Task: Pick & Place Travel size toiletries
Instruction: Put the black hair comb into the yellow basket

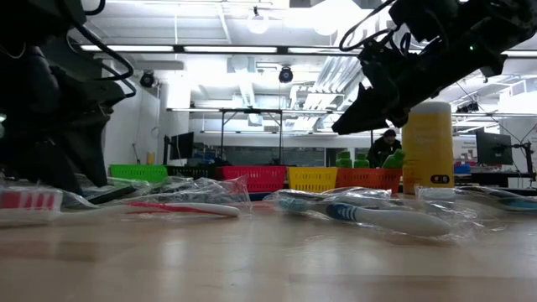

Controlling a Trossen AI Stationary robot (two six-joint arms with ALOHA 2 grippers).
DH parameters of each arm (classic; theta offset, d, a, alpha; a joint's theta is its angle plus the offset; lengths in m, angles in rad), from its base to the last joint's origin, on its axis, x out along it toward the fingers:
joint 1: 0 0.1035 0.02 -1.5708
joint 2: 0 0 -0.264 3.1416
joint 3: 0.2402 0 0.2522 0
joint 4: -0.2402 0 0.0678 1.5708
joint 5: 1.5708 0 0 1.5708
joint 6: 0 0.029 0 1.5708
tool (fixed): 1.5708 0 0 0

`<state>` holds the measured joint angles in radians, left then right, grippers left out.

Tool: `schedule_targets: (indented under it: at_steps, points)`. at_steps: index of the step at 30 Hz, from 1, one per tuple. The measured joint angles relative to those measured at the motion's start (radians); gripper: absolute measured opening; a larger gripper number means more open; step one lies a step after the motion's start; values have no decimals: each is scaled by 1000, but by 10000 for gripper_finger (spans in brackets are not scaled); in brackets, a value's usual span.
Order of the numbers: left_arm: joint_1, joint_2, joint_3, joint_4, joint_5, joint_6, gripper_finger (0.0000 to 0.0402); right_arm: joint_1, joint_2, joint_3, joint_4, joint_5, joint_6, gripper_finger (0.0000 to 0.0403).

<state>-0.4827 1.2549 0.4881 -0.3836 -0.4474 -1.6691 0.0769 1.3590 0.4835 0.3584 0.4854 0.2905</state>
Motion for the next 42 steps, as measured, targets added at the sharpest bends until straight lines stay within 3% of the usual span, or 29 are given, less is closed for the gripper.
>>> schedule_targets:
  at_steps: [22,32,42]
  points:
    - [0,74,-4,107,-30,14,212,0,0,0,21,9,-4,142]
    - [0,71,-174,408,-58,-12,211,0,0,0,21,5,-4,142]
    - [0,72,-206,451,-57,-12,197,3,0,0,21,6,-3,142]
